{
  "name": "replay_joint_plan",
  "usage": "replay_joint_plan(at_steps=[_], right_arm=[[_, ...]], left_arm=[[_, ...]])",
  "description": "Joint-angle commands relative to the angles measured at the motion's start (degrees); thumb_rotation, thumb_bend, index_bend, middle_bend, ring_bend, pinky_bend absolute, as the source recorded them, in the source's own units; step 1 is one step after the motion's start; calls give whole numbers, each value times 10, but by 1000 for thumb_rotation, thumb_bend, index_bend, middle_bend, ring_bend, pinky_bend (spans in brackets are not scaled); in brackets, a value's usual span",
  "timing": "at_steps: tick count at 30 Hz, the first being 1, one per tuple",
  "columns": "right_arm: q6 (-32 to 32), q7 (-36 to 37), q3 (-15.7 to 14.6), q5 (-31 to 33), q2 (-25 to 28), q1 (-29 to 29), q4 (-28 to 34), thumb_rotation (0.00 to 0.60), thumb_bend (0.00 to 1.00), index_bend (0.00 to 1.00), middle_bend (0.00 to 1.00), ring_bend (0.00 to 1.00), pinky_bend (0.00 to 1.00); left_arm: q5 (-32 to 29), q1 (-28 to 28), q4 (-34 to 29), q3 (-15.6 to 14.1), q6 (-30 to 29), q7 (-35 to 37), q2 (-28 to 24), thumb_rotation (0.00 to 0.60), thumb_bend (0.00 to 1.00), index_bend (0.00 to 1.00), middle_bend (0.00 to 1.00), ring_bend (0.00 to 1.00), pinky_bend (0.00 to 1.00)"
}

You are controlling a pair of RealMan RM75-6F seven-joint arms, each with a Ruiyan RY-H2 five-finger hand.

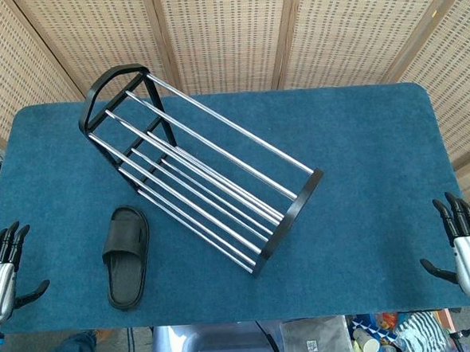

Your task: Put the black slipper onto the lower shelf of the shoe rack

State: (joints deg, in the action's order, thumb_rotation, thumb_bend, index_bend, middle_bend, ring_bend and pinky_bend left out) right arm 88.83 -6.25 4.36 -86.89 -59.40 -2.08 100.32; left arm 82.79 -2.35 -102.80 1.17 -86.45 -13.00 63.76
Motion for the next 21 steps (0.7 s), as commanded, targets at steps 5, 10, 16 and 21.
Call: replay_joint_plan(at_steps=[5, 10, 16, 21], right_arm=[[-3, 4, 1, 3, 1, -1, -1, 600, 0, 0, 0, 0, 0], [-3, 7, 3, 6, 2, -1, -1, 600, 0, 0, 0, 0, 0], [-8, -4, 11, 25, -4, -3, -6, 600, 0, 0, 0, 0, 0], [-10, -22, 21, 48, -11, -6, -8, 600, 0, 0, 0, 0, 0]], left_arm=[[-1, -1, -1, -1, 4, -5, 1, 600, 201, 0, 0, 0, 0], [20, -10, 9, -7, 14, -9, 0, 600, 201, 0, 0, 0, 0], [247, -100, 174, -48, 41, 78, 1, 600, 200, 0, 0, 0, 0], [403, -169, 393, -86, -2, 169, 44, 600, 198, 0, 0, 0, 0]])
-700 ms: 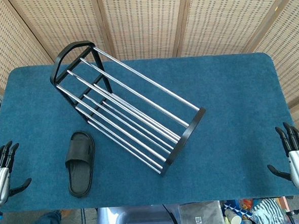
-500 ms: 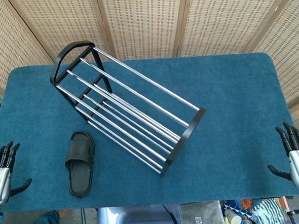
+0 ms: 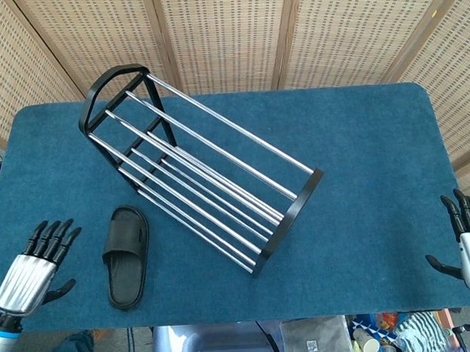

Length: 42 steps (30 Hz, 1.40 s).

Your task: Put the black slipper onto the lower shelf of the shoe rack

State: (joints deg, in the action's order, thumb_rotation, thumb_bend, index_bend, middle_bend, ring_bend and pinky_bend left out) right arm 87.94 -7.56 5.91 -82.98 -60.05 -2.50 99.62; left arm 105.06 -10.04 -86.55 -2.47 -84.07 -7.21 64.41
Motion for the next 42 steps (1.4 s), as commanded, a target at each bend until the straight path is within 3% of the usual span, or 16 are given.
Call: replay_joint_plan(at_steps=[1, 7, 15, 30, 34, 36, 40, 42], right_arm=[[-1, -13, 7, 13, -6, -2, 0, 600, 0, 0, 0, 0, 0], [-9, -31, 16, 43, -16, -5, 0, 600, 0, 0, 0, 0, 0], [-23, -40, 32, 85, -22, -12, -13, 600, 0, 0, 0, 0, 0], [-34, -26, 47, 121, -19, -15, -27, 600, 0, 0, 0, 0, 0], [-37, -20, 49, 127, -17, -15, -28, 600, 0, 0, 0, 0, 0], [-39, -15, 50, 130, -15, -15, -29, 600, 0, 0, 0, 0, 0], [-43, -8, 50, 132, -12, -15, -29, 600, 0, 0, 0, 0, 0], [-45, -4, 50, 131, -11, -15, -29, 600, 0, 0, 0, 0, 0]], left_arm=[[196, -102, 260, -56, -29, 120, 46, 600, 199, 0, 0, 0, 0], [289, -174, 416, -101, -35, 168, 103, 600, 202, 0, 0, 0, 0], [315, -237, 536, -136, -41, 235, 165, 600, 202, 0, 0, 0, 0], [320, -323, 563, -190, -10, 238, 229, 600, 202, 0, 0, 0, 2], [319, -333, 561, -203, -5, 239, 234, 600, 202, 3, 0, 0, 67], [318, -338, 560, -209, -7, 241, 236, 600, 202, 56, 32, 36, 133], [316, -341, 564, -221, -20, 245, 240, 600, 202, 342, 267, 244, 318], [314, -340, 570, -226, -29, 247, 244, 600, 202, 436, 350, 319, 368]])
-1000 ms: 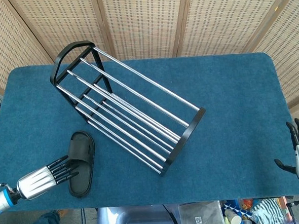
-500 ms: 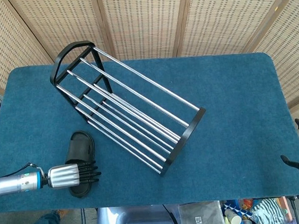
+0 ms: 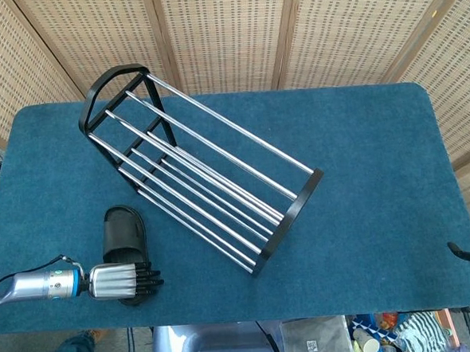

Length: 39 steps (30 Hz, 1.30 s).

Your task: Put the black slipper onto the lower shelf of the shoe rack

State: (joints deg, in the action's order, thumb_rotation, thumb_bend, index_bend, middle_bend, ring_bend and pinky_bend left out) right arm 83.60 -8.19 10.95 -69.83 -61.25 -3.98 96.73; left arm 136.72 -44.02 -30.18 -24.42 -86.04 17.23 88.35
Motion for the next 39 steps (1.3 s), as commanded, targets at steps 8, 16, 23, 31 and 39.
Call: replay_joint_plan(at_steps=[8, 16, 23, 31, 39], right_arm=[[-2, 6, -3, -3, 2, 0, 0, 600, 0, 0, 0, 0, 0], [-6, 3, -5, -3, 0, -2, 0, 600, 0, 0, 0, 0, 0], [-6, 5, -9, -10, 2, -2, 5, 600, 0, 0, 0, 0, 0], [1, 11, -16, -29, 5, 1, 13, 600, 0, 0, 0, 0, 0], [-12, 5, -10, -9, 0, -6, 1, 600, 0, 0, 0, 0, 0]], left_arm=[[-23, 11, 35, -8, -43, -8, 21, 600, 201, 664, 548, 482, 485], [-18, 8, 54, -11, -113, -80, 28, 600, 203, 678, 565, 492, 488], [8, -5, -11, -31, -140, -176, -16, 600, 202, 689, 575, 499, 495], [61, -74, -138, -37, -115, -257, -59, 600, 193, 704, 585, 506, 494], [73, -143, -135, -13, -95, -224, -44, 600, 193, 704, 585, 506, 495]])
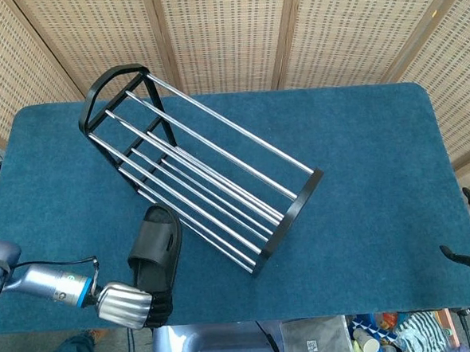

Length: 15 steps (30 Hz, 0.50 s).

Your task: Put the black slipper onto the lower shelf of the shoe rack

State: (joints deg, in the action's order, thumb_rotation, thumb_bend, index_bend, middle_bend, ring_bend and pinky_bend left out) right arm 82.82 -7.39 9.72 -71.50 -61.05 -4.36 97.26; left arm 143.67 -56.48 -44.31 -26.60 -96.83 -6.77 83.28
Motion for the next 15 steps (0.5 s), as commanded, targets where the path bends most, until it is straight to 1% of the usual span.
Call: replay_joint_plan(at_steps=[1, 5, 9, 15], right_arm=[[-7, -5, 5, 15, -4, -4, -6, 600, 0, 0, 0, 0, 0], [-12, -13, 14, 37, -9, -8, -10, 600, 0, 0, 0, 0, 0], [-19, -22, 24, 63, -13, -13, -17, 600, 0, 0, 0, 0, 0], [-27, -27, 36, 95, -17, -18, -31, 600, 0, 0, 0, 0, 0]], left_arm=[[0, -32, 18, 14, 22, 33, 14, 600, 193, 704, 585, 506, 494], [-6, -69, 67, 22, 38, 89, 40, 600, 193, 704, 585, 505, 494], [-11, -109, 134, 28, 46, 151, 83, 600, 193, 704, 585, 505, 494], [-14, -163, 213, 27, 60, 216, 138, 600, 193, 704, 585, 505, 492]])
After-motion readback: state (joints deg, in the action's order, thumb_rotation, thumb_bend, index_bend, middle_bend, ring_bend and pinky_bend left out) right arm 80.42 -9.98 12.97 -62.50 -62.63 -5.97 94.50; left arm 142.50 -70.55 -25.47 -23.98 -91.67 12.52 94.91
